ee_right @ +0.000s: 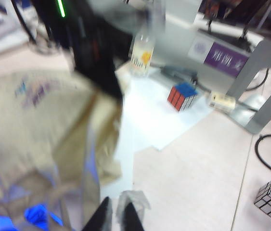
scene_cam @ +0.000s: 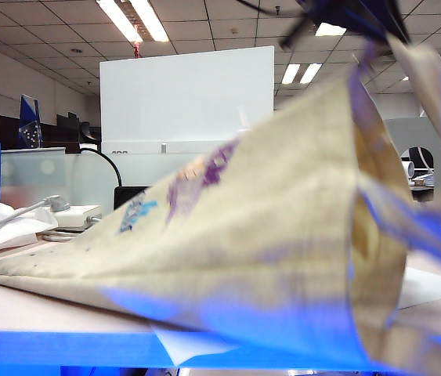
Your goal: Take the glasses case out of the canvas bag and put it on the table.
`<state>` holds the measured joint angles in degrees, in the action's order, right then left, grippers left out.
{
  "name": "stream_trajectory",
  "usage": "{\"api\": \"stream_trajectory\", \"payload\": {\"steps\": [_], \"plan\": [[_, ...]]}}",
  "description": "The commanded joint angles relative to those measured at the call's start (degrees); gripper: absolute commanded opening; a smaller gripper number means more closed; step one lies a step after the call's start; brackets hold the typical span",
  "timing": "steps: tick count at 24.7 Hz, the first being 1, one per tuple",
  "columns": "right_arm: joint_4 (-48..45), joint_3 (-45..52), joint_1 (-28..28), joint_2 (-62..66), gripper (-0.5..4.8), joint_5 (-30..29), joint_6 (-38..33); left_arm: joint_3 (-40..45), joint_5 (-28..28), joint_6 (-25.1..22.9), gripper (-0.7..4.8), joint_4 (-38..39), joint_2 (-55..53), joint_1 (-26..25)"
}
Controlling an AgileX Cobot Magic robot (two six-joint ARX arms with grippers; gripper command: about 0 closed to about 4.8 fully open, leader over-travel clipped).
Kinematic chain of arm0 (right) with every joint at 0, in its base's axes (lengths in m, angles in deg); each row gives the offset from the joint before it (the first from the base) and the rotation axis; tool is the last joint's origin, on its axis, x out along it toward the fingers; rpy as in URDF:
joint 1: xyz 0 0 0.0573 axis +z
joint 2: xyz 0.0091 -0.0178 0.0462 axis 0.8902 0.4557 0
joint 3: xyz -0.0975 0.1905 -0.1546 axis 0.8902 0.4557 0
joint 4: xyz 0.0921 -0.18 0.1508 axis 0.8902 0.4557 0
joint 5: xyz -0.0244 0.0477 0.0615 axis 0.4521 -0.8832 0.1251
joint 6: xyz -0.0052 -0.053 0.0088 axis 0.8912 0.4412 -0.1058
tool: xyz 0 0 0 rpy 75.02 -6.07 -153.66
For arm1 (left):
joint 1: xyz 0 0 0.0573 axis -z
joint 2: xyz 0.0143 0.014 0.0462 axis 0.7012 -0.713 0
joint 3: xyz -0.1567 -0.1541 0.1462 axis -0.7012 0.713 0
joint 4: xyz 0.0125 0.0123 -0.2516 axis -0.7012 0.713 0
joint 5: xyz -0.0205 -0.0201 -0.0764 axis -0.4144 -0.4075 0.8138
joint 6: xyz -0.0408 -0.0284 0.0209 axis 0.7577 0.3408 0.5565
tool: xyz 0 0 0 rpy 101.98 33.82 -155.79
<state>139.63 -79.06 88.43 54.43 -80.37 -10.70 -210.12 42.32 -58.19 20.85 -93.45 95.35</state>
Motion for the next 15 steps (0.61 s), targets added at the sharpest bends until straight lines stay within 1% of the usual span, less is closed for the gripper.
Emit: {"api": "stream_trajectory", "payload": {"steps": [1, 4, 7, 8, 10, 12, 14, 15], "plan": [[-5.0, 3.3, 1.4, 0.1, 0.37, 1.1, 2.1, -0.2, 4.7, 1.4, -0.05, 0.5, 4.9, -3.1], [-10.7, 6.8, 2.1, 0.1, 0.08, 2.5, 4.5, -0.2, 5.8, 1.7, -0.05, 2.9, 8.0, -5.4], [-17.1, 10.3, 2.1, 0.6, 0.06, 2.6, 6.1, -0.3, 7.7, 1.4, -0.05, 5.1, 10.4, -7.1], [-19.1, 11.4, 2.1, 1.0, -0.02, 2.6, 6.2, -0.2, 8.0, 1.3, -0.05, 5.8, 11.0, -7.5], [-23.1, 14.0, 2.1, 2.0, -0.01, 2.3, 6.6, -0.3, 8.3, 1.1, -0.05, 7.3, 12.2, -8.0], [-28.6, 17.4, 2.1, 5.0, -0.01, 0.2, 8.3, -0.3, 8.3, -0.5, -0.05, 10.2, 13.5, -8.2], [-32.1, 18.8, 2.1, 7.1, 0.01, -2.2, 8.3, -0.2, 8.3, -1.0, -0.05, 12.3, 14.0, -8.2], [-34.2, 19.3, 2.1, 8.6, 0.16, -3.2, 8.4, -0.3, 8.3, -1.2, -0.05, 13.2, 14.1, -8.2]]}}
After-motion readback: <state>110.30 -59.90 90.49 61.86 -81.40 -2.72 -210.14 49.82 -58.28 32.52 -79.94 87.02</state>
